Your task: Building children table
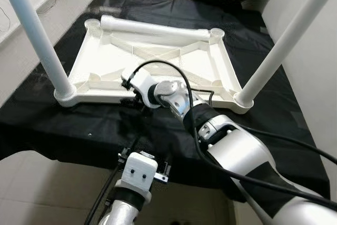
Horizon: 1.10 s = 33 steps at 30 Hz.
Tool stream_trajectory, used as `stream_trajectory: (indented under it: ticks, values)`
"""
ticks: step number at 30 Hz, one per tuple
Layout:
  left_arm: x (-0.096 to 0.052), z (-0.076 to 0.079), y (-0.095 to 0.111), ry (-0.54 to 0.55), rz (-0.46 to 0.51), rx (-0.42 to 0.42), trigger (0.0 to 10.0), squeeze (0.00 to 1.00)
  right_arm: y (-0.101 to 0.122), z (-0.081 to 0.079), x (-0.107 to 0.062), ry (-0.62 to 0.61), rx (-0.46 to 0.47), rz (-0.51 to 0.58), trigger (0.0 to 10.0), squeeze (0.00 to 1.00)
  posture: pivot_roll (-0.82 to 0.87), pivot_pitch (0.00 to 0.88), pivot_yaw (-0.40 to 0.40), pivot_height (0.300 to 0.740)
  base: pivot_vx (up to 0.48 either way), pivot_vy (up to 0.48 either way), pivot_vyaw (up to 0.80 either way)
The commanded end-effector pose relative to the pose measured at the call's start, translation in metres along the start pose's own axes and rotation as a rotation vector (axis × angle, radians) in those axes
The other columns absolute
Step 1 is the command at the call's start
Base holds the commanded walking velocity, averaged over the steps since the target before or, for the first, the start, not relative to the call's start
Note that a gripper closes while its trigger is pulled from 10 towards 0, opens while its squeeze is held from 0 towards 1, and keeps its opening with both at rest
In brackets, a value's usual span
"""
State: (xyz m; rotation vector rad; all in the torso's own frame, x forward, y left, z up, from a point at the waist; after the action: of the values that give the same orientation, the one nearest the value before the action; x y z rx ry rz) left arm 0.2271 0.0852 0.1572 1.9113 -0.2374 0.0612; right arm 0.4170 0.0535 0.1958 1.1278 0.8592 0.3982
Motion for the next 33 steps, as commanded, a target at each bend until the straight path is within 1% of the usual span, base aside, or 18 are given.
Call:
stream_trajectory:
  ticks: [1,3,4,5,7,8,9,11,12,13,14,17,21,24,28,31,32,33]
  values:
    - [-0.008,0.019,0.033,-0.008,0.054,-0.143,10.0,0.00,-0.002,0.000,0.000,-0.005,-0.003,-0.003,10.0,0.00,0.01,0.222,-0.156,0.740,0.000,0.000,0.00]
    - [-0.011,0.011,0.027,0.028,0.026,-0.125,10.0,0.00,-0.002,-0.001,0.001,0.001,-0.008,-0.008,10.0,0.00,0.02,0.234,-0.162,0.740,0.000,0.000,0.00]
    - [-0.011,0.011,0.027,0.028,0.026,-0.125,10.0,0.00,-0.002,-0.001,0.001,0.001,-0.008,-0.008,10.0,0.00,0.02,0.234,-0.162,0.740,0.000,0.000,0.00]
    - [-0.014,0.005,0.023,0.046,0.007,-0.109,10.0,0.00,-0.003,-0.002,0.001,0.005,-0.017,-0.015,10.0,0.00,0.02,0.239,-0.163,0.740,0.000,0.000,0.00]
    - [-0.020,0.007,0.020,0.039,-0.010,-0.097,10.0,0.00,-0.006,-0.008,0.004,0.013,-0.052,-0.049,10.0,0.00,0.02,0.257,-0.176,0.740,0.000,0.000,0.00]
    - [-0.020,0.007,0.020,0.039,-0.010,-0.097,10.0,0.00,-0.006,-0.008,0.004,0.013,-0.052,-0.049,10.0,0.00,0.02,0.257,-0.176,0.740,0.000,0.000,0.00]
    - [-0.021,0.012,0.022,0.028,-0.007,-0.097,10.0,0.00,-0.006,-0.010,0.005,0.015,-0.077,-0.066,10.0,0.00,0.01,0.261,-0.176,0.740,0.000,0.000,0.00]
    - [-0.022,0.015,0.023,0.022,-0.004,-0.098,10.0,0.00,-0.007,-0.011,0.005,0.015,-0.093,-0.076,10.0,0.00,0.01,0.261,-0.176,0.740,0.000,0.000,0.00]
    - [-0.021,0.017,0.025,0.021,-0.003,-0.099,10.0,0.00,-0.009,-0.014,0.005,0.035,-0.111,-0.097,8.5,0.00,0.01,0.263,-0.180,0.740,0.000,0.000,0.00]
    - [-0.021,0.017,0.025,0.021,-0.003,-0.099,10.0,0.00,-0.009,-0.014,0.005,0.035,-0.111,-0.097,8.5,0.00,0.01,0.263,-0.180,0.740,0.000,0.000,0.00]
    - [-0.021,0.016,0.026,0.023,-0.004,-0.101,10.0,0.00,-0.012,-0.016,0.005,0.057,-0.131,-0.118,0.0,0.00,0.02,0.264,-0.180,0.740,0.000,0.000,0.00]
    - [-0.020,0.014,0.025,0.031,-0.011,-0.103,10.0,0.00,-0.017,-0.020,0.005,0.100,-0.155,-0.148,0.0,0.00,0.02,0.262,-0.179,0.740,0.000,0.000,0.00]
    - [-0.020,0.013,0.025,0.032,-0.011,-0.102,10.0,0.00,-0.017,-0.020,0.005,0.102,-0.168,-0.151,0.0,0.00,0.02,0.257,-0.179,0.740,0.000,0.000,0.00]
    - [-0.017,0.012,0.022,0.030,-0.012,-0.092,10.0,0.00,-0.017,-0.014,0.002,0.101,-0.201,-0.148,0.0,0.00,0.02,0.241,-0.174,0.740,0.000,0.000,0.00]
    - [-0.017,0.011,0.021,0.031,-0.014,-0.089,10.0,0.00,-0.017,-0.013,0.000,0.126,-0.221,-0.151,0.0,0.00,0.02,0.235,-0.173,0.740,0.000,0.000,0.00]
    - [-0.016,0.011,0.017,0.026,-0.014,-0.075,10.0,0.00,-0.039,0.002,-0.016,0.222,-0.343,-0.259,0.0,0.00,0.02,0.218,-0.169,0.740,0.000,0.000,0.00]
    - [-0.016,0.011,0.016,0.025,-0.014,-0.072,10.0,0.00,-0.045,0.006,-0.020,0.240,-0.367,-0.290,0.0,0.00,0.02,0.216,-0.168,0.740,0.000,0.000,0.00]
    - [-0.016,0.011,0.016,0.025,-0.014,-0.072,10.0,0.00,-0.045,0.006,-0.020,0.240,-0.367,-0.290,0.0,0.00,0.02,0.216,-0.168,0.740,0.000,0.000,0.00]
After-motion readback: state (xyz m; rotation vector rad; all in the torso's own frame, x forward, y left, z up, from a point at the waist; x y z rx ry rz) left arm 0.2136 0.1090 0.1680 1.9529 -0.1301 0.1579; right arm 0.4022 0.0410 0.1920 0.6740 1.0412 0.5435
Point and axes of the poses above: a point about 5 cm out from each wrist's last joint towards the gripper, its own x axis pointing out of the wrist towards the gripper, its own y axis along the axis of the wrist's last joint, z = x × y, the point moved 5 cm from there along x, pointing out of the wrist towards the gripper, and after that the axes turned 13 degrees about x, right-handed, at the moved point
